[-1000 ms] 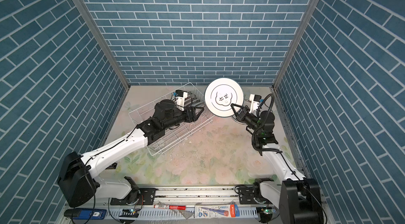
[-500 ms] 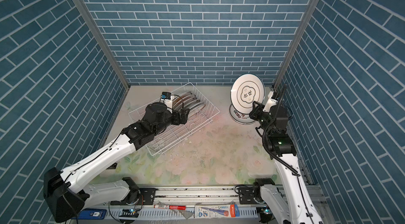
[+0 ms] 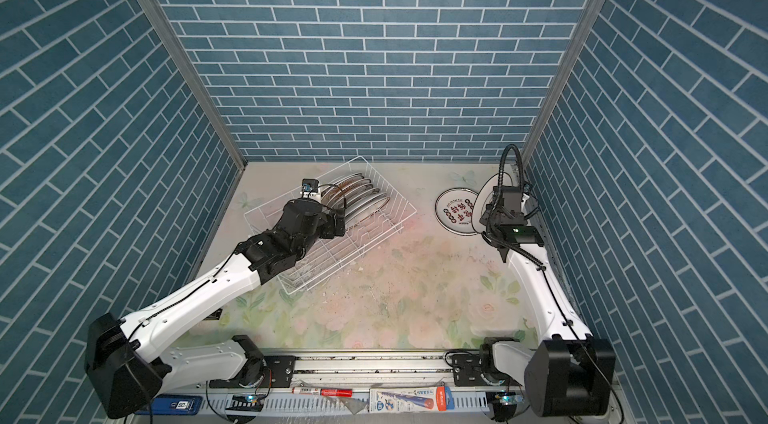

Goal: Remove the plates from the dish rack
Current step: 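Lower the plate onto the green-rimmed stack with the right gripper and open it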

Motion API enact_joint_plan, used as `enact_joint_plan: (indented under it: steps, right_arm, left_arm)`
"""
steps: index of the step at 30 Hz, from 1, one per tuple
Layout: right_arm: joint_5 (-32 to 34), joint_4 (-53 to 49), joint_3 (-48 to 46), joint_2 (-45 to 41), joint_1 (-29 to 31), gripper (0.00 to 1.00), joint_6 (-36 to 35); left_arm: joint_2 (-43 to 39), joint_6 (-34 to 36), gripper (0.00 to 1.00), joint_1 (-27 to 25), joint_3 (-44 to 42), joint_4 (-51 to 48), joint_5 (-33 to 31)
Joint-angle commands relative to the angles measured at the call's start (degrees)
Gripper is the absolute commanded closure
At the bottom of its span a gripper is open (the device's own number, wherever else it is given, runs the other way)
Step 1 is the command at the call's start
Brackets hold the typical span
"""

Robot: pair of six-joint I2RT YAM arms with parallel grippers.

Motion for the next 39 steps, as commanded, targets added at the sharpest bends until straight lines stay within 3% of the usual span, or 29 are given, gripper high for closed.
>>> enact_joint_plan:
  steps: [1, 8, 19, 39]
  right_arm:
    - [-1.46, 3.79, 3.89, 2.71, -1.23, 1.00, 2.44]
    - [-14.51, 9.73, 3.54, 10.69, -6.39, 1.00, 7.75]
    - [-31.03, 17.05, 0.40, 17.21, -10.96, 1.00, 14.23]
    - [-34.88, 18.59, -2.39, 20.98, -11.77, 1.00, 13.47]
  left_arm:
    - [0.60, 0.86, 0.01, 0.35, -0.67, -1.61, -4.33]
    - [1.32, -4.99, 0.01, -0.15, 2.28, -8.77, -10.09]
    - [2.13, -2.90, 0.01, -0.77, 4.57, -11.55, -8.40]
    - [-0.84, 4.46, 0.01, -0.71, 1.31, -7.34, -12.60]
